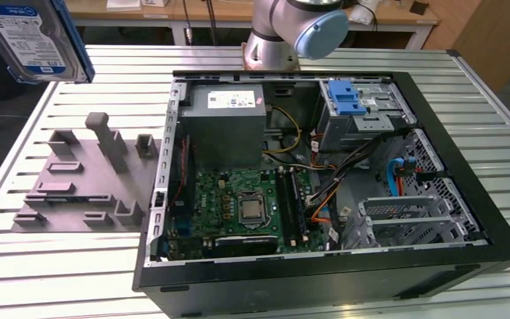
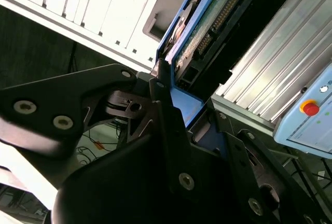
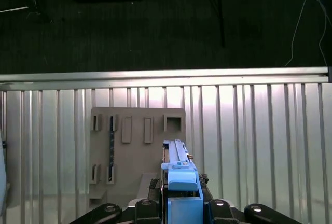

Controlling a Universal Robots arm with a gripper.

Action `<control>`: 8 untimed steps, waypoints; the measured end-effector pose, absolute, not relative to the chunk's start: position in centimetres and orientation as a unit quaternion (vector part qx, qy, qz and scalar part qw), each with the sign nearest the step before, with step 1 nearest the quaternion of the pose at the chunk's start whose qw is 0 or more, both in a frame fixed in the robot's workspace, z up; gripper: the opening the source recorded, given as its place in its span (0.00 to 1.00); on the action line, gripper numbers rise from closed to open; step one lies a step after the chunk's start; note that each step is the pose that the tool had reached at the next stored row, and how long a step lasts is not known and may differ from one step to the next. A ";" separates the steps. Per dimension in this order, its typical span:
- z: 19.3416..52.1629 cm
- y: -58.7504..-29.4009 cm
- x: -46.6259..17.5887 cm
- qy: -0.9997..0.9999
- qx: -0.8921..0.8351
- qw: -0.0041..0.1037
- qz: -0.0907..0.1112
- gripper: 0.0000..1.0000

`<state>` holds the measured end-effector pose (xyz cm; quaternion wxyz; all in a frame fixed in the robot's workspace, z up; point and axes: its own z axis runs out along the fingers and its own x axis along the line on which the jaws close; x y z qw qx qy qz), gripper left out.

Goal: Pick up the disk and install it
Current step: 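Pick up the disk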

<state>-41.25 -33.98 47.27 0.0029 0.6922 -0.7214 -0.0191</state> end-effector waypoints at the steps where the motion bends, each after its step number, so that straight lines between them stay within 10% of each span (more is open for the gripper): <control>1: 47.3 -34.1 -41.2 -0.721 0.692 0.003 -0.019 0.37; 8: 47.3 -34.9 -40.7 -0.721 0.692 0.003 -0.019 0.37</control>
